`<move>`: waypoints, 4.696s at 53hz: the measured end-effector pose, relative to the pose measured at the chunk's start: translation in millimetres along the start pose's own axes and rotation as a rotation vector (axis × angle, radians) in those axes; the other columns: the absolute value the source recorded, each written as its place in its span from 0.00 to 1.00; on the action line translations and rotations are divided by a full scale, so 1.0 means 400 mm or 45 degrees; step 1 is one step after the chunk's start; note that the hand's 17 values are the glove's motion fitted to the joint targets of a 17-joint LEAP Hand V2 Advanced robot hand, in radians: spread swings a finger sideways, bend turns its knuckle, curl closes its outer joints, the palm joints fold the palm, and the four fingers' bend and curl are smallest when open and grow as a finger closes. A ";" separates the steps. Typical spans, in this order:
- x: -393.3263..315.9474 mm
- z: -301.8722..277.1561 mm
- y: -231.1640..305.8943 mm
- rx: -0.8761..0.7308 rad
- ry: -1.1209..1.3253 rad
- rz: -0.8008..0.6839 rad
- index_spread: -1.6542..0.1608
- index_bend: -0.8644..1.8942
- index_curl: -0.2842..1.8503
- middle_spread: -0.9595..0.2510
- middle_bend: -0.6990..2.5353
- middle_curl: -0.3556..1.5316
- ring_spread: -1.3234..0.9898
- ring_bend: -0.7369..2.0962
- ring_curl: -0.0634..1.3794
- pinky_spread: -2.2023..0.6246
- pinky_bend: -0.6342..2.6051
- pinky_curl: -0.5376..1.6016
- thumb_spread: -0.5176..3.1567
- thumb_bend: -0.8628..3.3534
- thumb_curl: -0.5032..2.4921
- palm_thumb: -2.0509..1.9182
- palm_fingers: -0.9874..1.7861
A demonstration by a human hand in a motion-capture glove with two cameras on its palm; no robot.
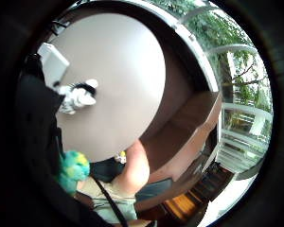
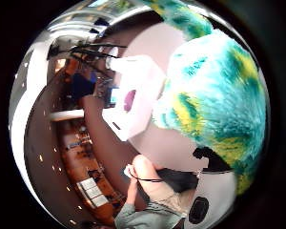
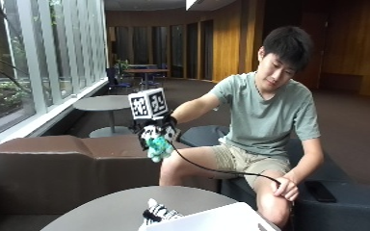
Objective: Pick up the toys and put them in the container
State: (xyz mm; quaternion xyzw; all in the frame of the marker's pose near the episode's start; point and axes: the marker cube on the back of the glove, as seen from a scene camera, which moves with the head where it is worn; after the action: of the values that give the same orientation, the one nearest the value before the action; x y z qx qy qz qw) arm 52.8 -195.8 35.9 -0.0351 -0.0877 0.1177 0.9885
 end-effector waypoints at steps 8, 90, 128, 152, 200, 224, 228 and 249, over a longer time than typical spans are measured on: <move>-0.215 -0.155 -0.045 0.104 0.021 -0.115 0.76 0.74 0.57 0.49 0.61 0.80 0.36 0.80 0.63 0.63 0.60 0.57 0.41 0.24 0.48 0.68 0.59; -0.336 -0.209 -0.102 -0.157 0.310 -0.129 0.79 0.38 0.36 0.70 0.31 0.55 0.50 0.45 0.38 0.77 0.46 0.42 0.51 0.21 0.34 0.56 0.30; 0.051 0.627 -0.137 -0.243 0.262 0.078 0.76 0.43 0.34 0.64 0.33 0.49 0.45 0.46 0.36 0.70 0.44 0.41 0.48 0.23 0.35 0.66 0.68; -0.016 0.133 -0.102 -0.092 0.214 0.020 0.72 0.66 0.56 0.55 0.48 0.65 0.36 0.57 0.52 0.68 0.43 0.45 0.35 0.24 0.47 0.70 0.72; -0.813 -0.187 -0.138 0.218 0.416 -0.339 0.74 0.70 0.71 0.57 0.55 0.74 0.34 0.63 0.66 0.68 0.50 0.50 0.24 0.25 0.61 0.68 0.65; -0.831 0.050 -0.192 -0.502 0.540 -0.244 0.76 0.33 0.58 0.59 0.39 0.65 0.38 0.60 0.64 0.70 0.60 0.53 0.36 0.19 0.56 0.58 0.23; -0.822 0.048 -0.186 -0.436 0.513 -0.270 0.79 0.31 0.50 0.66 0.33 0.60 0.42 0.54 0.59 0.73 0.59 0.51 0.40 0.19 0.52 0.56 0.20; -0.748 -0.049 -0.065 -0.241 0.239 -0.451 0.79 0.35 0.32 0.74 0.27 0.51 0.51 0.42 0.48 0.78 0.49 0.43 0.50 0.19 0.37 0.50 0.28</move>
State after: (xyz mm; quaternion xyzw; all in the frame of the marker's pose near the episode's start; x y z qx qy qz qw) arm -224.1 -293.4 -30.3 -0.1225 -0.0107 -0.0703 0.9899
